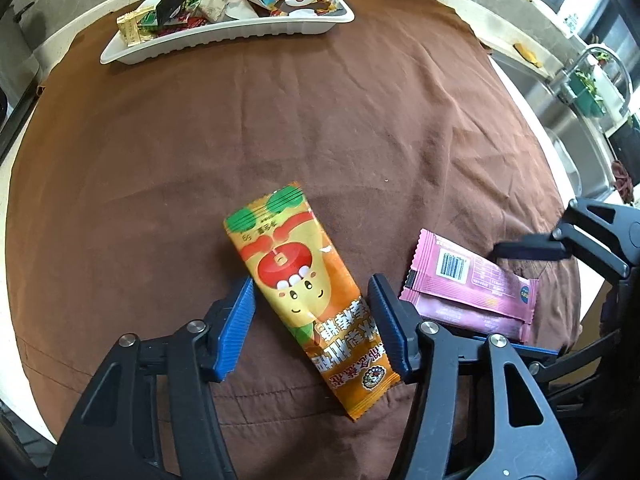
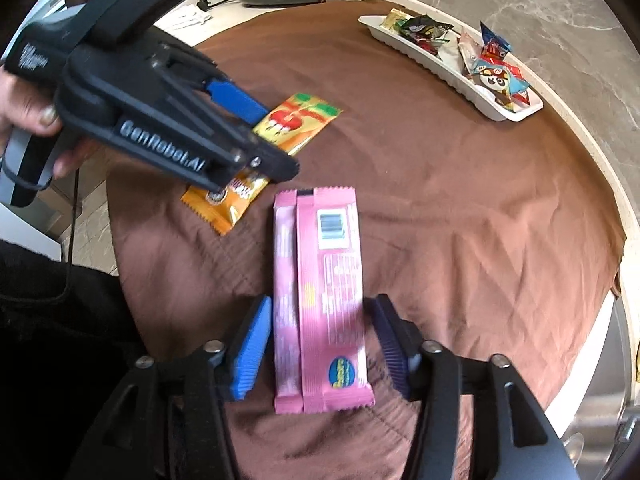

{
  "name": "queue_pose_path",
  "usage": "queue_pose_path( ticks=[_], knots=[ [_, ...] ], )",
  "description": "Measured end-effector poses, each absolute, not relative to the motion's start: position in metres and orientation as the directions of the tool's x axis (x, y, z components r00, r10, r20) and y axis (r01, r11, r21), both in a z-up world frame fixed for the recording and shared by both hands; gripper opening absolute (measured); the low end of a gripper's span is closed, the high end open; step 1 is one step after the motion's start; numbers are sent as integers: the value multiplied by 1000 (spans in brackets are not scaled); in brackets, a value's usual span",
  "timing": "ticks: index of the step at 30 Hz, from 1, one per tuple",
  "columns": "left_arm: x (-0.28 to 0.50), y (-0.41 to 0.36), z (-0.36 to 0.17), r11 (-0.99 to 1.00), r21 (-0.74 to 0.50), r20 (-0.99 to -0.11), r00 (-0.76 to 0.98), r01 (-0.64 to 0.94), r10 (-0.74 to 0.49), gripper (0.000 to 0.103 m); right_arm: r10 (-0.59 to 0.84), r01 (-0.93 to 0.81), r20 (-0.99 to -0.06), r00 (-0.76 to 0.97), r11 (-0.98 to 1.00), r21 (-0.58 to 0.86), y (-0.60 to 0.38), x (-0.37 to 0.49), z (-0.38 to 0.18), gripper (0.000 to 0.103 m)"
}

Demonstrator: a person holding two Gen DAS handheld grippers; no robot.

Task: Organize snacks
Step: 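Grasp the orange fruit stick with the left tool while the right tool holds the pink packet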

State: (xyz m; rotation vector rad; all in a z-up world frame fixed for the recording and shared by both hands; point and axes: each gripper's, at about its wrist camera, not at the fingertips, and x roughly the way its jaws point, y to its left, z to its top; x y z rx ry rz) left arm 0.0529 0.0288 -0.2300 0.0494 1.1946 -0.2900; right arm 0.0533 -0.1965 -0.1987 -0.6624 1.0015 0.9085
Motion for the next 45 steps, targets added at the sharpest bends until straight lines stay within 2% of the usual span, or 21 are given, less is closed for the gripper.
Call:
queue_pose_path(
  ticks=[1,3,4,6,10,30,33,38,39,40,41,43,45],
  knots=[
    [53,29,-230,962,-110,-921,338,250,-193,53,330,-876,-913,240,479,-57,-194,55,-199,61],
    [51,31,-230,964,-97,-921,346,248,-181,44,335,-879,-917,217,476,-35,-191,56,-201,60],
    [51,32,-230,965,-89,-920,352,246,-174,42,340,-878,-916,212,478,-26,-190,57,-201,57],
    [50,36,-230,968,-82,-916,364,237,-167,31,354,-878,-917,184,479,9,-187,62,-203,49],
    [50,46,-230,971,-100,-912,369,218,-177,15,367,-875,-911,187,484,15,-187,64,-202,47],
    [58,72,-211,963,-195,-878,405,188,-256,14,531,-695,-841,106,644,320,-213,117,-183,47],
    [61,73,-213,962,-193,-882,395,191,-256,14,527,-683,-844,98,653,328,-207,125,-185,38],
    [65,73,-220,960,-196,-890,375,198,-259,15,472,-702,-877,92,655,279,-194,123,-195,38],
    [66,73,-221,960,-198,-891,371,200,-261,15,459,-710,-884,86,651,269,-191,122,-197,42],
    [67,73,-222,960,-198,-893,367,200,-261,15,450,-713,-889,88,651,259,-188,121,-199,53],
    [68,72,-223,959,-199,-894,363,204,-263,15,443,-716,-892,91,652,250,-186,119,-201,57],
    [70,71,-225,959,-185,-900,354,215,-253,20,443,-727,-891,95,643,242,-181,116,-202,69],
    [70,69,-227,956,-182,-901,350,229,-256,29,426,-742,-899,104,635,216,-175,111,-203,78]
  ],
)
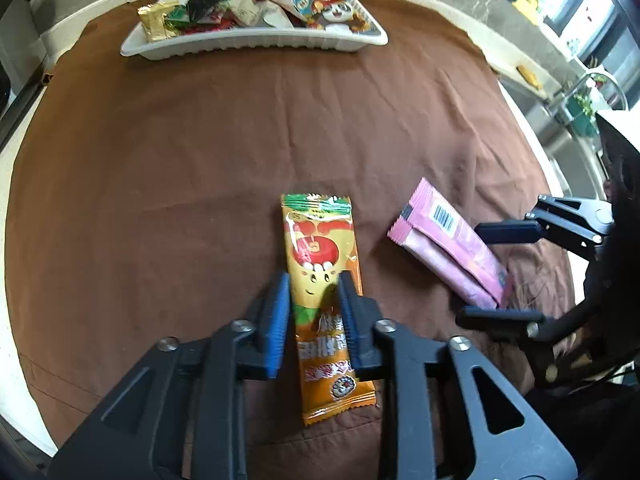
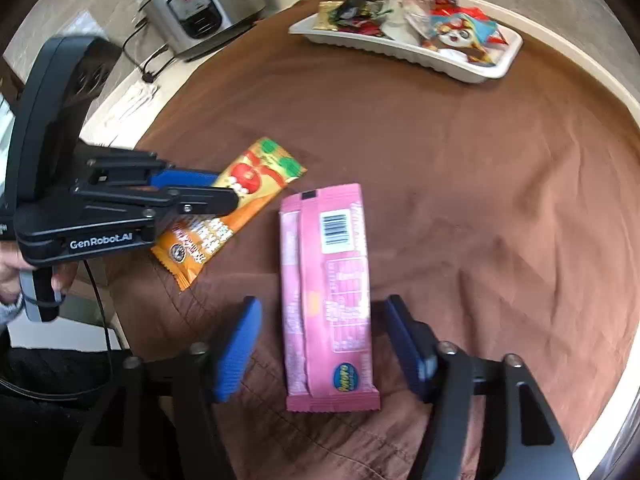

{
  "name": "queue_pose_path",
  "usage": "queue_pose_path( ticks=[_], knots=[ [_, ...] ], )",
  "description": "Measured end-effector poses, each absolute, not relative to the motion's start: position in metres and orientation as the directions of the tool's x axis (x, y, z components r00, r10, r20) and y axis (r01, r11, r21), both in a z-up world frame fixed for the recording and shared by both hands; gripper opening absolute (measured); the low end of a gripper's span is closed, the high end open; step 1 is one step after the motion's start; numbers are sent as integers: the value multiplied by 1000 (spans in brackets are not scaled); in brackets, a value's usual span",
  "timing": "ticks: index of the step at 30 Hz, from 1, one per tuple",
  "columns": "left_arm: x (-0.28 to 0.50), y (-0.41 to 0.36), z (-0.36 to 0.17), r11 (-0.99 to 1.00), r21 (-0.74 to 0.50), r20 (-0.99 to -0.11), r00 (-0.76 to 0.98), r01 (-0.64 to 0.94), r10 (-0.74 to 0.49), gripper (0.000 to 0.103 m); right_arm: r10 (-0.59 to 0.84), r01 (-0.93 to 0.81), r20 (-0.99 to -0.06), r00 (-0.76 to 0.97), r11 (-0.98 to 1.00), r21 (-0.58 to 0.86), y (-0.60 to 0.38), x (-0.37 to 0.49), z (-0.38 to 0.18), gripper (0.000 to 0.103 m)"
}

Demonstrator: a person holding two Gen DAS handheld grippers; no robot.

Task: Organize snacks
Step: 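Grasp the orange fruit stick with the left tool while the right tool holds the pink packet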

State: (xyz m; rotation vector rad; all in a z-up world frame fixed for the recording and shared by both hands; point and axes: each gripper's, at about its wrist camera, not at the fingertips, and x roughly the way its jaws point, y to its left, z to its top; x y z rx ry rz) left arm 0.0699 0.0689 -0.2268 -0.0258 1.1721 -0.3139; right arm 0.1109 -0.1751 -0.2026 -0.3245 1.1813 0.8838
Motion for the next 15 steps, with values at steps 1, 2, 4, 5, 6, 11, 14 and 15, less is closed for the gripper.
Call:
queue_pose_path(
  ticks=[1,2,4,5,6,11,14,15],
  knots=[
    [69,67,-227,953,-186,-901,346,239,-262,32,419,-749,-902,103,630,207,-172,109,-203,85],
    [68,65,-227,950,-186,-900,345,252,-268,39,412,-755,-905,103,625,199,-168,107,-204,89],
    [66,59,-228,947,-164,-901,348,275,-257,44,403,-761,-909,105,621,187,-163,103,-207,99],
    [64,55,-228,947,-147,-904,351,285,-245,46,404,-761,-910,96,619,194,-161,103,-208,102],
    [64,53,-228,947,-135,-905,353,293,-238,50,407,-755,-909,93,624,202,-160,104,-209,103],
    [61,43,-231,941,-110,-904,361,320,-228,62,416,-737,-906,75,635,231,-166,109,-209,103],
    [59,40,-232,939,-89,-905,367,333,-216,64,404,-743,-911,80,634,216,-165,109,-209,103],
    [58,39,-233,938,-86,-905,368,336,-215,65,394,-749,-915,85,631,203,-163,108,-210,103]
  ],
)
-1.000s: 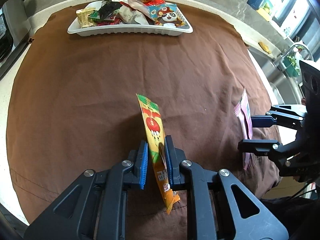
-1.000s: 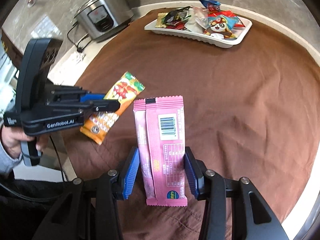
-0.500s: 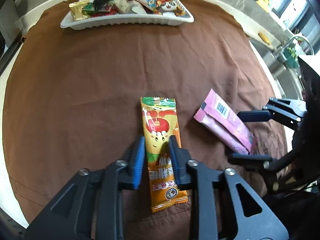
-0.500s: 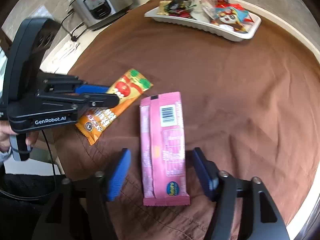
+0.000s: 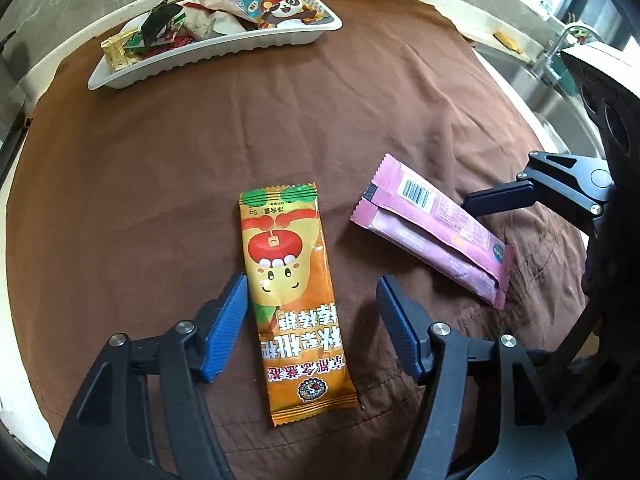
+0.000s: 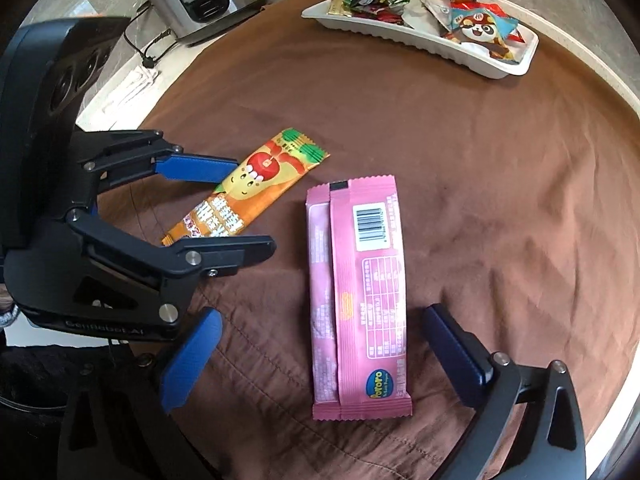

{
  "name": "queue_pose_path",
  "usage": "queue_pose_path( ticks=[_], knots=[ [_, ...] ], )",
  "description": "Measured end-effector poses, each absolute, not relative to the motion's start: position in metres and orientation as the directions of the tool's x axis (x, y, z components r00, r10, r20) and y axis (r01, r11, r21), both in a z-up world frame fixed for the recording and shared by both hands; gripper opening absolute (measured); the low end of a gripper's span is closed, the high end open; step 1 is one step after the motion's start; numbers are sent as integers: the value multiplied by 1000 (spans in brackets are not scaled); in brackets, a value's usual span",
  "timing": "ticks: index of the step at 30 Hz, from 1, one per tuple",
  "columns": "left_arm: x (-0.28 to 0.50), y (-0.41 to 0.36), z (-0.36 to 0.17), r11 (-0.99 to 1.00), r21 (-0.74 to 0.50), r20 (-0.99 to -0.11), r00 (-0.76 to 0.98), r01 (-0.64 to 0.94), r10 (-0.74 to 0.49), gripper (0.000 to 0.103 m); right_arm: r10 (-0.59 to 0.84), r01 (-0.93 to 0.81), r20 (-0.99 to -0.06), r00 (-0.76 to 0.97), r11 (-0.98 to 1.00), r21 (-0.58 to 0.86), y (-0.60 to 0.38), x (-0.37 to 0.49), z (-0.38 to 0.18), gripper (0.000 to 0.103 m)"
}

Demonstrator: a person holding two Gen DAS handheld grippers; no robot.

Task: Organize snacks
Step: 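Grasp the orange fruit stick with the left tool while the right tool holds the pink packet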

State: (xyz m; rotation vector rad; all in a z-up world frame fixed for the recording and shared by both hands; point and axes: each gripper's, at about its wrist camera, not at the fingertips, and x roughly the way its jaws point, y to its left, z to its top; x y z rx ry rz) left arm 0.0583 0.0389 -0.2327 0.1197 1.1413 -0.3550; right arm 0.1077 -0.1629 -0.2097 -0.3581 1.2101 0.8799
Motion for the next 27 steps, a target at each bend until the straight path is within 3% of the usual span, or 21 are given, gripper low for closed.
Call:
queue_pose_path(
  ticks=[6,12,14,16,21,22,24,27],
  knots=[
    [57,38,-233,939,-85,-905,368,333,-212,66,363,-754,-926,106,636,163,-155,103,-212,103],
    [58,40,-233,937,-84,-904,370,338,-214,66,352,-752,-924,150,648,124,-166,104,-208,79],
    [57,39,-233,937,-78,-904,372,341,-210,67,348,-748,-923,166,654,112,-172,106,-206,68],
    [56,37,-233,936,-69,-904,376,345,-205,69,329,-748,-923,199,659,73,-175,106,-205,49],
    [54,33,-235,936,-37,-900,396,350,-184,68,349,-730,-914,205,677,95,-183,110,-204,45],
    [53,33,-235,935,-28,-898,402,354,-179,64,354,-726,-913,204,680,101,-185,111,-204,44],
    [51,34,-233,931,-17,-889,421,363,-180,33,367,-713,-910,194,690,126,-188,113,-203,43],
    [54,41,-230,937,-32,-890,417,348,-185,23,390,-692,-905,173,702,170,-195,119,-202,43]
  ],
)
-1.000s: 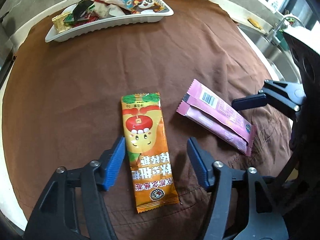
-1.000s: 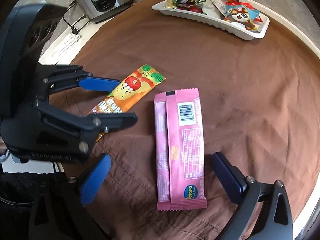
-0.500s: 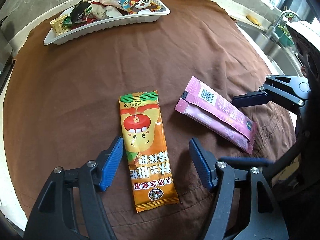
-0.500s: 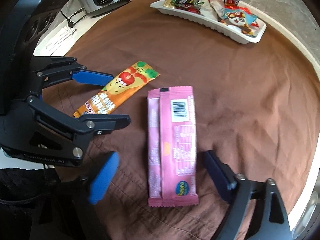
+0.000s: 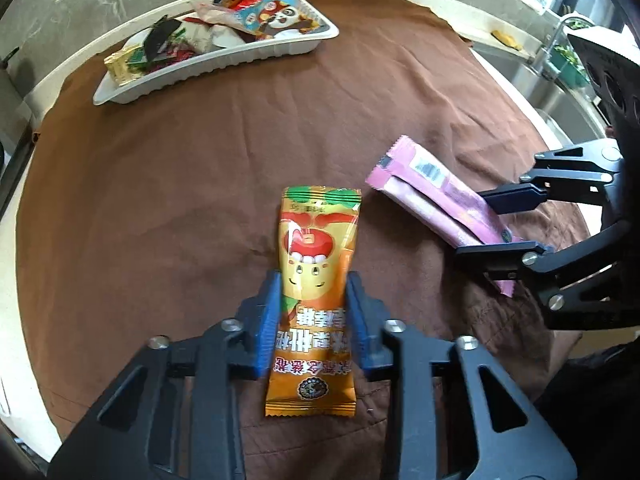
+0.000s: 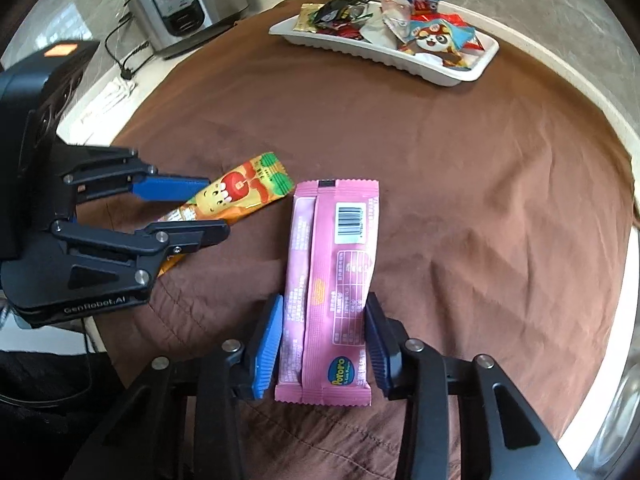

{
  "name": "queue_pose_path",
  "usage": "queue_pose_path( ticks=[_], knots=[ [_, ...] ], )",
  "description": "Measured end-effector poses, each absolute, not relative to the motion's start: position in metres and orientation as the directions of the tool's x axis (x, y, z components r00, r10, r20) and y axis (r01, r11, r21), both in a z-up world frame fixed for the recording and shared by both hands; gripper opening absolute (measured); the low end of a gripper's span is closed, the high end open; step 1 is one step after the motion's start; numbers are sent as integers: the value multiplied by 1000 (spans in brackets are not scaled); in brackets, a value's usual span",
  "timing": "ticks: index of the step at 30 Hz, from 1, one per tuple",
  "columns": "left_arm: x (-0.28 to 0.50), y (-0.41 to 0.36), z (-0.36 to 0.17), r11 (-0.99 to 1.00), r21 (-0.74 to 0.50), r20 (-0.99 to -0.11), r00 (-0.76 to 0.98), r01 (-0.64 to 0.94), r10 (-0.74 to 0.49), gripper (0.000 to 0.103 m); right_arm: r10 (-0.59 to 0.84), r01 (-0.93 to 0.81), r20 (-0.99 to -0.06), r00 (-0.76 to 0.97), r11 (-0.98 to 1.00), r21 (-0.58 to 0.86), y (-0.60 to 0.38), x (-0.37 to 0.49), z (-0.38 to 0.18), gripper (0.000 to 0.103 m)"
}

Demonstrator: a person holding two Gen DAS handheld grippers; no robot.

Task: Organize snacks
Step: 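Grasp the orange fruit stick with the left tool while the right tool holds the pink packet, then carry both snacks into the white tray and open both tools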

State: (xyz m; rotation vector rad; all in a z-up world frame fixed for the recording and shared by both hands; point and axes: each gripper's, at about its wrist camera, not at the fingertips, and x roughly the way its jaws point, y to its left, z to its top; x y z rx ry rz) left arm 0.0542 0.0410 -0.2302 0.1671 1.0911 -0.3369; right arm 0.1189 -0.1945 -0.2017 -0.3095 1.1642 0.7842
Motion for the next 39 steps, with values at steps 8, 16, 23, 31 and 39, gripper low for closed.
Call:
queue_pose_path(
  ticks=[8,16,23,31,39],
  knots=[
    [55,57,-225,941,-135,-875,408,309,-260,18,435,-648,-886,161,724,238,-207,127,-194,42],
    [59,70,-209,940,-194,-852,427,282,-304,18,488,-601,-862,140,733,318,-210,141,-186,42],
    [78,97,-186,944,-230,-820,474,239,-320,18,525,-580,-836,159,735,351,-200,165,-170,42],
    [115,131,-162,949,-239,-796,517,207,-314,18,565,-563,-801,200,735,378,-177,206,-142,42],
    [173,160,-138,946,-249,-774,546,207,-322,18,584,-561,-775,243,736,379,-130,238,-108,42]
  ],
)
